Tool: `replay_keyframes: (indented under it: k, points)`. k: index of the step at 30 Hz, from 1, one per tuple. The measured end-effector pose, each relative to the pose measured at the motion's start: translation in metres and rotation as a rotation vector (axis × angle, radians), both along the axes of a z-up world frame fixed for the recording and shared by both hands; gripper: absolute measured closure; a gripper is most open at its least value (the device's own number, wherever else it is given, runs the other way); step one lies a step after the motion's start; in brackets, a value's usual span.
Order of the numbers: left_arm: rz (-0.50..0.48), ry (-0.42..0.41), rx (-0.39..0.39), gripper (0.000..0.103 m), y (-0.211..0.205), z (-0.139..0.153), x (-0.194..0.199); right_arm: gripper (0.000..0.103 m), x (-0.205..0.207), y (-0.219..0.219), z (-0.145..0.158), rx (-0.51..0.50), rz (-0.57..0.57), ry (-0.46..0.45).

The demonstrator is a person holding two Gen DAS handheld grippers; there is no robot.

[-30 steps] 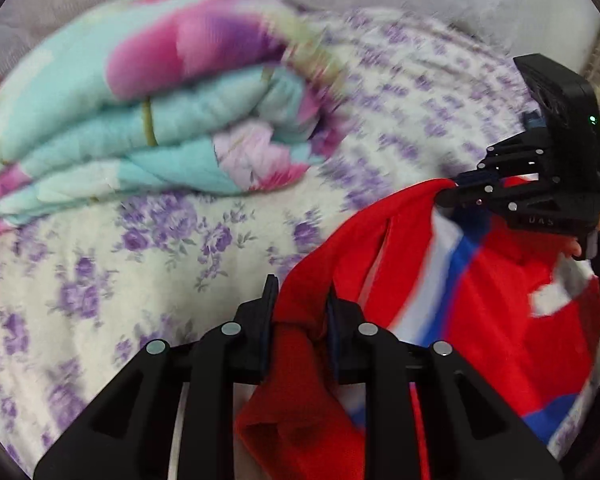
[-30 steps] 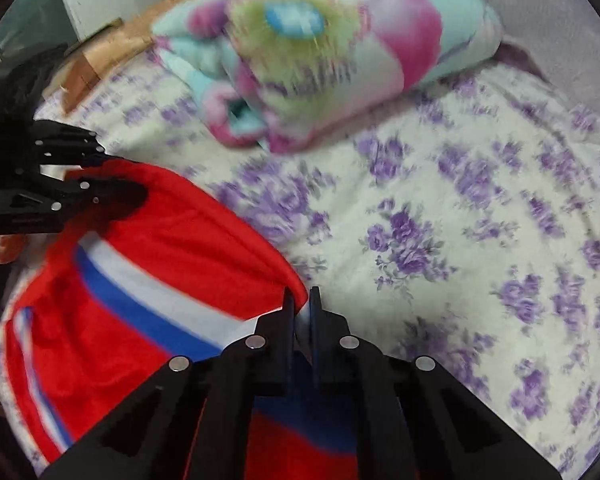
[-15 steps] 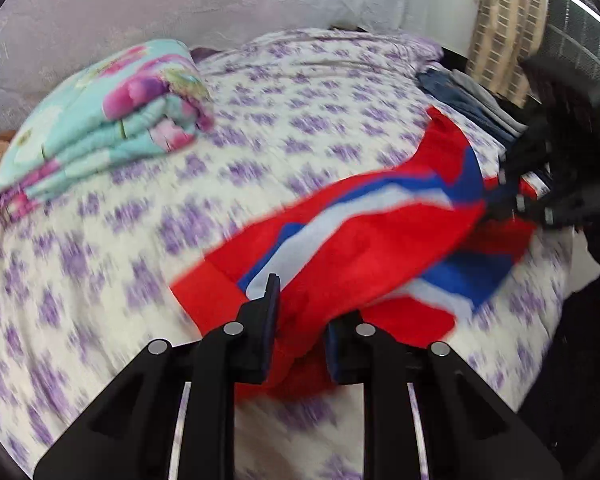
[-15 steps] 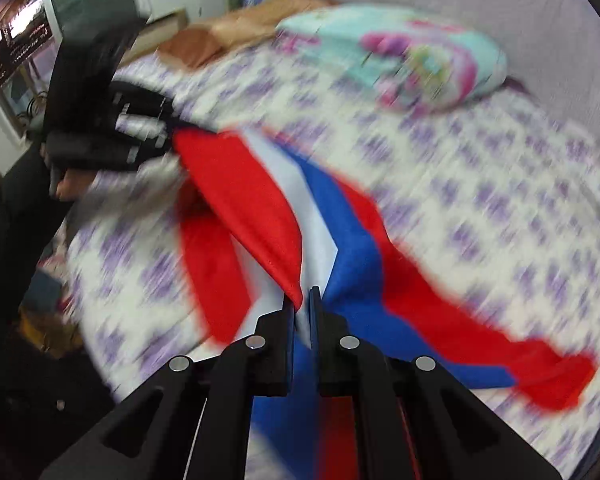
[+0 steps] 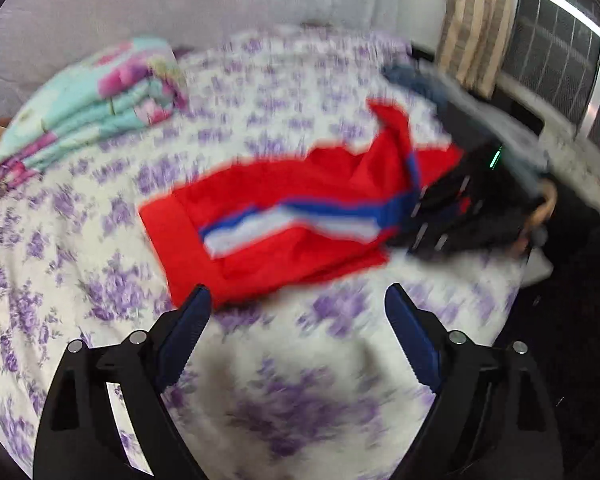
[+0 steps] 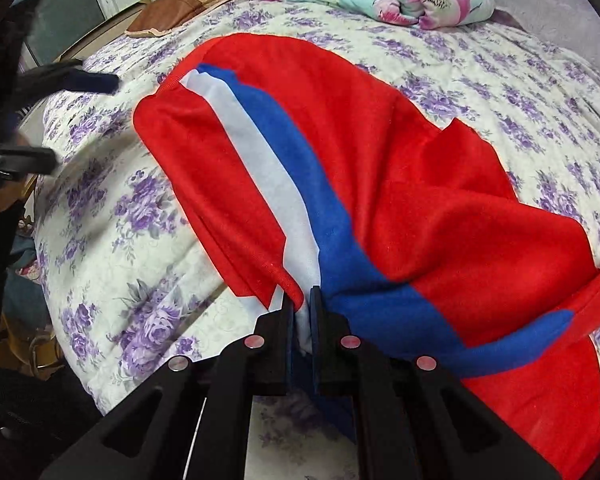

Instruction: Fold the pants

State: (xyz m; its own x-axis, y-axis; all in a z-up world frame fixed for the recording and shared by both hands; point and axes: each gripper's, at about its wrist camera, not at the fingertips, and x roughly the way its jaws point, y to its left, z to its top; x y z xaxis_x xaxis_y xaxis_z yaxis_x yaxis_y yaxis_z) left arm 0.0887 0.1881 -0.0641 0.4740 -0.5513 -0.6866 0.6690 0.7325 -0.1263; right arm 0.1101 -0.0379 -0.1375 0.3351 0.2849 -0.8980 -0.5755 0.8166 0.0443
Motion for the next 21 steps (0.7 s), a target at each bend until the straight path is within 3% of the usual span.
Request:
replay_keyframes:
  k: [3,5,7,9,10,11,13,17,21]
  points:
    - [0.139,-0.016,-0.098,0.018,-0.016,0.020,0.009,0.087,-0.004,-0.004,0.004,-0.003,0.003,0.009]
    - [0.274,0.023,-0.082,0.018,-0.035,0.020,0.025,0.072,-0.010,-0.009,0.014,0.030,0.005,0.038]
    - [0.391,0.098,-0.042,0.026,-0.055,0.007,0.041,0.071,-0.014,-0.015,0.027,0.080,-0.007,0.039]
    - [0.422,0.179,-0.041,0.063,-0.067,-0.012,0.052,0.072,-0.015,-0.021,0.042,0.116,-0.038,0.001]
    - [0.437,0.220,-0.038,0.075,-0.071,-0.023,0.057,0.082,-0.012,-0.022,0.048,0.128,-0.064,-0.034]
    - [0.472,0.258,-0.024,0.097,-0.071,-0.036,0.063,0.096,-0.009,-0.022,0.049,0.133,-0.075,-0.046]
    - [0.532,0.310,-0.017,0.101,-0.068,-0.061,0.071,0.098,0.004,-0.017,0.040,0.162,-0.095,-0.019]
    - [0.555,0.281,-0.065,0.100,-0.061,-0.068,0.067,0.098,0.021,-0.007,-0.007,0.136,-0.137,0.133]
    - [0.546,0.190,-0.039,0.100,-0.070,-0.072,0.064,0.097,0.025,-0.026,0.009,0.173,-0.203,0.173]
